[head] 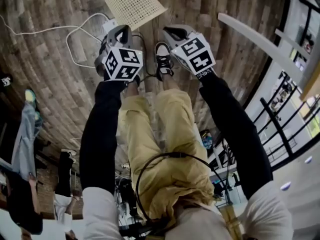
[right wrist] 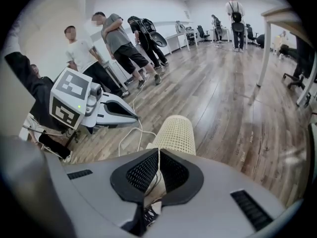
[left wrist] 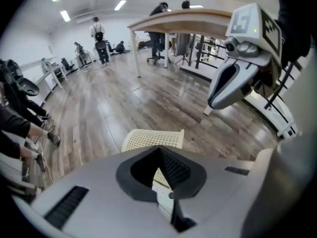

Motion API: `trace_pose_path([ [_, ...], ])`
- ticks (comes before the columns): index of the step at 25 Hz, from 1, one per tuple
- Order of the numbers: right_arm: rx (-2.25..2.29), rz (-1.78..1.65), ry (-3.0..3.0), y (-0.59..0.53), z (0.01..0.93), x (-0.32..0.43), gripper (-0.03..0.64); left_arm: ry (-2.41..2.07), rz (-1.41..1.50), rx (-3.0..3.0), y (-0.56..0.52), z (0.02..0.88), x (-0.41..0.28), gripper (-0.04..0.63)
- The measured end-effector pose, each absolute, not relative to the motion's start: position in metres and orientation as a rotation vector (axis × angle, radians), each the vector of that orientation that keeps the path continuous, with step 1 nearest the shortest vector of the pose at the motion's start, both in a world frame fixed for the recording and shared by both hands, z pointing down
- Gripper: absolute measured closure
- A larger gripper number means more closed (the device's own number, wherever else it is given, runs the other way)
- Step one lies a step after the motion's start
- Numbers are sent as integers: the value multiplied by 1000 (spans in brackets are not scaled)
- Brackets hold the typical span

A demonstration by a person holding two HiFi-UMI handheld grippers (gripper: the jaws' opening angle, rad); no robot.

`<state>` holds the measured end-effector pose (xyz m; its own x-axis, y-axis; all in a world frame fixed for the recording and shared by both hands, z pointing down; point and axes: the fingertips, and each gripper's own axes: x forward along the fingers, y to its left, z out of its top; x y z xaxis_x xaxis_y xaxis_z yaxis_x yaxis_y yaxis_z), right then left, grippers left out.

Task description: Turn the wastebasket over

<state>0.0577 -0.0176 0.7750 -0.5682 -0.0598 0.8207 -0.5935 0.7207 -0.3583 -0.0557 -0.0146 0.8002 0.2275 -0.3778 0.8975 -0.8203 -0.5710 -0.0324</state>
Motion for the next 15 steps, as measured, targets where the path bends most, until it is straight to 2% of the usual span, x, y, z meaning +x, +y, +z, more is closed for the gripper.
trace_pose_path([
  [10,759,497,-2301,-48,601,13,595,-1399,746,2081,-58,615,-49,595],
  [15,848,420,-2353,-43,480,9,595,-1366,680,2183,-47,497,-44,595],
])
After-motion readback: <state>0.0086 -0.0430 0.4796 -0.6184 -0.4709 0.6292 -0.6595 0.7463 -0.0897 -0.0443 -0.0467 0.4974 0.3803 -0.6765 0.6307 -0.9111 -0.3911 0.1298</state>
